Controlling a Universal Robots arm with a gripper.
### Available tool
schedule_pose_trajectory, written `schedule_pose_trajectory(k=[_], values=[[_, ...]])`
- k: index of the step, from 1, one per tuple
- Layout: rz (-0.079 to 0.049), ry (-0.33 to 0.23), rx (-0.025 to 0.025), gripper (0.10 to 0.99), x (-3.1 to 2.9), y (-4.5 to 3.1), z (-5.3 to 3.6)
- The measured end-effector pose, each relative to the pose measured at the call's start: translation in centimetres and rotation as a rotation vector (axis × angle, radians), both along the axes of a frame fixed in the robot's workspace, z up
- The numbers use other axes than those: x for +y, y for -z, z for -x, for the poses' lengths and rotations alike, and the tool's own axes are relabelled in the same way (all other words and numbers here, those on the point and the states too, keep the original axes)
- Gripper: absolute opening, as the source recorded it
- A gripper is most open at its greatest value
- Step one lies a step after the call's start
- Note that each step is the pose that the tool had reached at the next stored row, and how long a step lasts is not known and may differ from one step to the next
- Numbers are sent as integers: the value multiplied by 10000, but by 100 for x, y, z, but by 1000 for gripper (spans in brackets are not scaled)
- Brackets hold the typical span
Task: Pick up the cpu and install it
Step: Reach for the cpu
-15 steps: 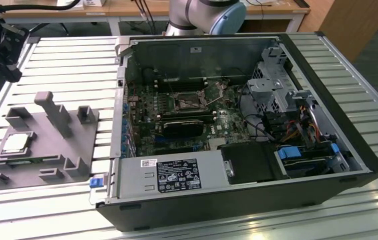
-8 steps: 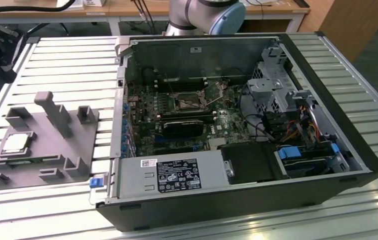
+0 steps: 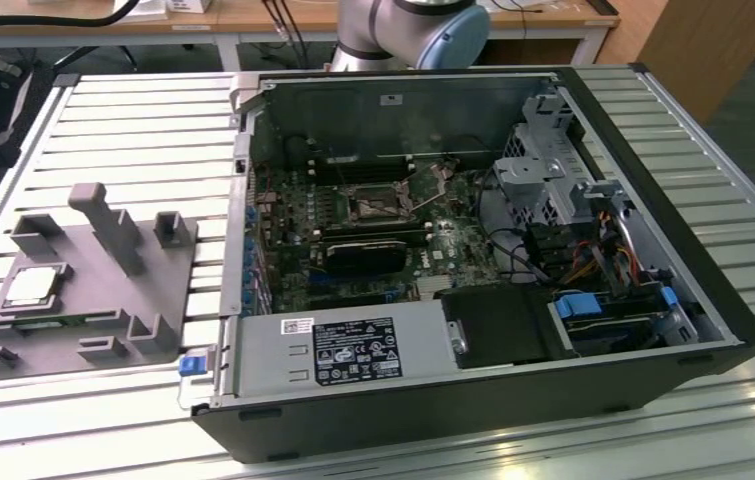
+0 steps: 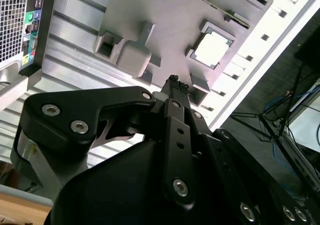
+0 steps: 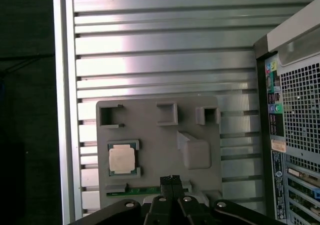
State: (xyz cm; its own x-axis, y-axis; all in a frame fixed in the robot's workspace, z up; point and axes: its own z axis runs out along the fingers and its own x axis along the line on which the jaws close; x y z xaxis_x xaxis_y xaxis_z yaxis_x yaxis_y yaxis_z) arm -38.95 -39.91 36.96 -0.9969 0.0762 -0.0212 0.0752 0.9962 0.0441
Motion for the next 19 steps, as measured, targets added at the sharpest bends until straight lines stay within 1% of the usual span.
schedule_pose_trajectory(k=[19], values=[[0, 0, 12, 106, 0, 51, 277]])
